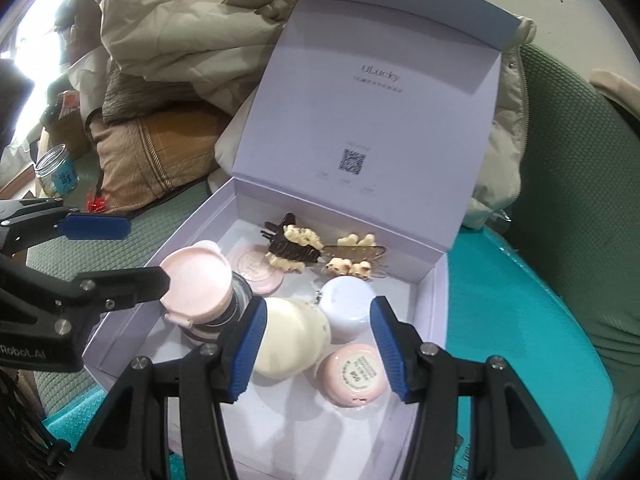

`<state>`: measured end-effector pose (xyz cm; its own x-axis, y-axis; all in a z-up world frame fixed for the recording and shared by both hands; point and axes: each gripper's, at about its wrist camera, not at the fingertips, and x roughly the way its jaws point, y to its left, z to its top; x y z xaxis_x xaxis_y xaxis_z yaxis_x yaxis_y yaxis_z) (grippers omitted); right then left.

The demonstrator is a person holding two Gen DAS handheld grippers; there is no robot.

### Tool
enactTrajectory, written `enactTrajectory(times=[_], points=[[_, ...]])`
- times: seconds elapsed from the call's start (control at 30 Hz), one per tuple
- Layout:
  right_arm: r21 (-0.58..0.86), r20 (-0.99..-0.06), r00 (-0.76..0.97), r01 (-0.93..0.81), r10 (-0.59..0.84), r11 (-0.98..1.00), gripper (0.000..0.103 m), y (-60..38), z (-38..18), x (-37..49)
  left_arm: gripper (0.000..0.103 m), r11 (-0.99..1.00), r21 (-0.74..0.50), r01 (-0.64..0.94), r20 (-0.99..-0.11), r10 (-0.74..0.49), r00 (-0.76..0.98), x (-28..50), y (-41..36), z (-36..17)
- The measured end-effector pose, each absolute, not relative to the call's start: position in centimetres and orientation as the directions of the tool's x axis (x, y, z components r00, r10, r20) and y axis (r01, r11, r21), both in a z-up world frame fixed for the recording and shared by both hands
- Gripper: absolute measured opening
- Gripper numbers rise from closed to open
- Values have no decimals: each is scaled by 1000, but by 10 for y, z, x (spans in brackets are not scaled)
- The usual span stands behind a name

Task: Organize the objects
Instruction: 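Open both tools and withdraw them from the box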

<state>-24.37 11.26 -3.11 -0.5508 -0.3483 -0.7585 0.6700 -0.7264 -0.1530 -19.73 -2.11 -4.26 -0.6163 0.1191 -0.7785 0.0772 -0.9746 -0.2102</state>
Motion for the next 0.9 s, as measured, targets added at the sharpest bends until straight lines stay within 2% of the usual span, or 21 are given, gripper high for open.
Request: enactTrajectory(times=[0.13, 0.27, 0.33, 0.47, 0.63, 0.9], points=[[-143, -761, -556, 648, -336, -748, 60, 118, -24, -242, 79, -977, -195, 86, -771, 99, -629, -193, -20, -36], [-139, -757, -564, 633, -331, -762, 68, 124, -15, -238, 85, -976, -188, 107, -761, 76, -644, -187, -21, -27], [-138, -751, -573, 623, -329, -770, 75, 129, -9, -236, 87, -976, -182, 115, -759, 65, -647, -185, -22, -21], [-136, -736, -595, 599, -325, -789, 75, 138, 3, -232, 91, -977, -169, 127, -747, 43, -664, -180, -20, -9], [-127, -717, -618, 571, -323, -811, 85, 150, 17, -227, 93, -979, -155, 136, -738, 23, -675, -175, -15, 2], [-100, -710, -628, 539, -320, -836, 86, 166, 41, -215, 93, -983, -113, 148, -728, -19, -685, -164, -7, 20]])
